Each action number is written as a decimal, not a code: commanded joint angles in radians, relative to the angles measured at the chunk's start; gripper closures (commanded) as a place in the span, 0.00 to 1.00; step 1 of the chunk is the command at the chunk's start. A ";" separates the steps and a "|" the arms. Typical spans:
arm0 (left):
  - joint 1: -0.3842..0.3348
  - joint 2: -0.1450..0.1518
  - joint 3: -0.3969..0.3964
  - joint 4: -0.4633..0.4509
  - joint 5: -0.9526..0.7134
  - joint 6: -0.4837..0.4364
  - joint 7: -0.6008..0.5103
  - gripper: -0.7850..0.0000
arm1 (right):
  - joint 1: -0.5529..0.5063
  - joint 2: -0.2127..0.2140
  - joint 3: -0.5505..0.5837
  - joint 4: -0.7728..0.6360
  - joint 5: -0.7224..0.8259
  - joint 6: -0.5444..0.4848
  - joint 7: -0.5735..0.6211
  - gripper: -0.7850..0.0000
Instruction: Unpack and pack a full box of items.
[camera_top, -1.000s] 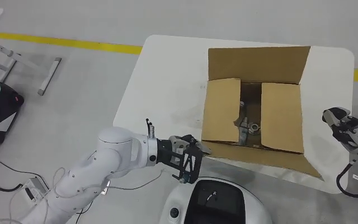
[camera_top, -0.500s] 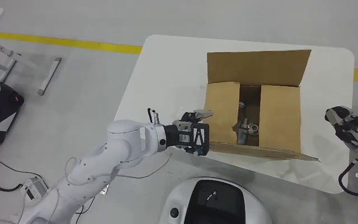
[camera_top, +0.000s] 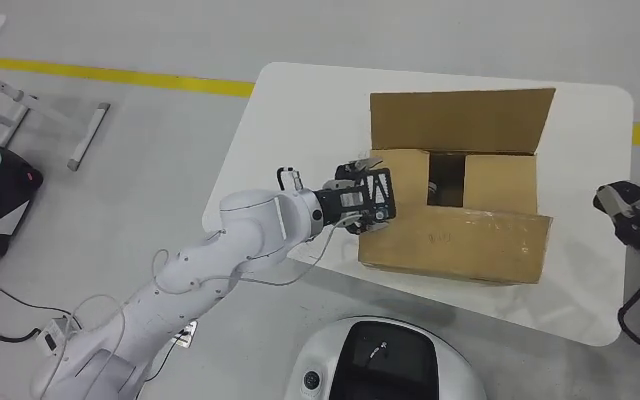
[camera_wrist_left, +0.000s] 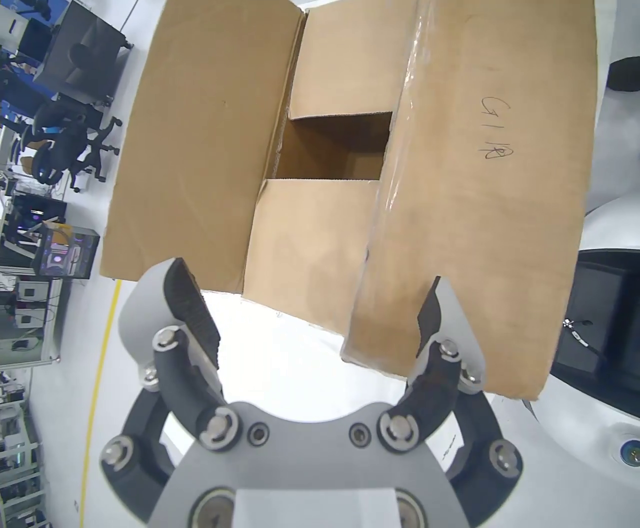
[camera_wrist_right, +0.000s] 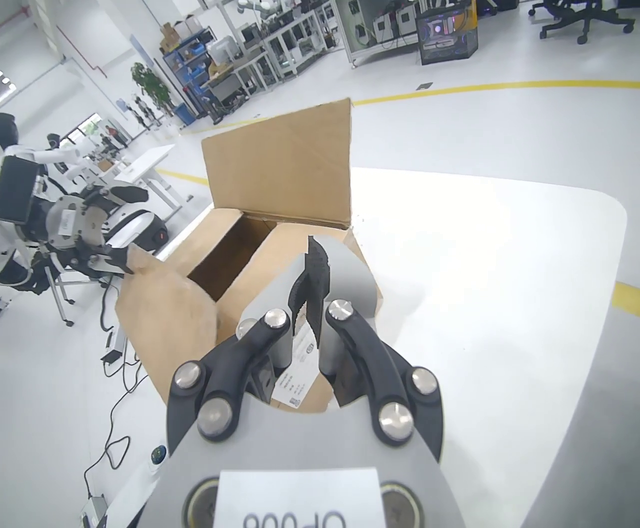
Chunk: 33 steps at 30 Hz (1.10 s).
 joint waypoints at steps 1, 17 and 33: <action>-0.005 -0.005 0.013 0.014 0.007 0.012 -0.008 0.00 | -0.002 0.000 -0.007 -0.007 0.023 -0.011 0.017 1.00; 0.012 -0.017 -0.007 0.032 0.015 0.018 -0.025 0.00 | 0.008 -0.009 -0.146 0.008 -0.053 -0.058 0.056 1.00; 0.026 -0.022 -0.052 -0.015 0.021 -0.003 -0.050 0.00 | 0.074 -0.015 -0.198 0.059 -0.035 -0.008 0.095 1.00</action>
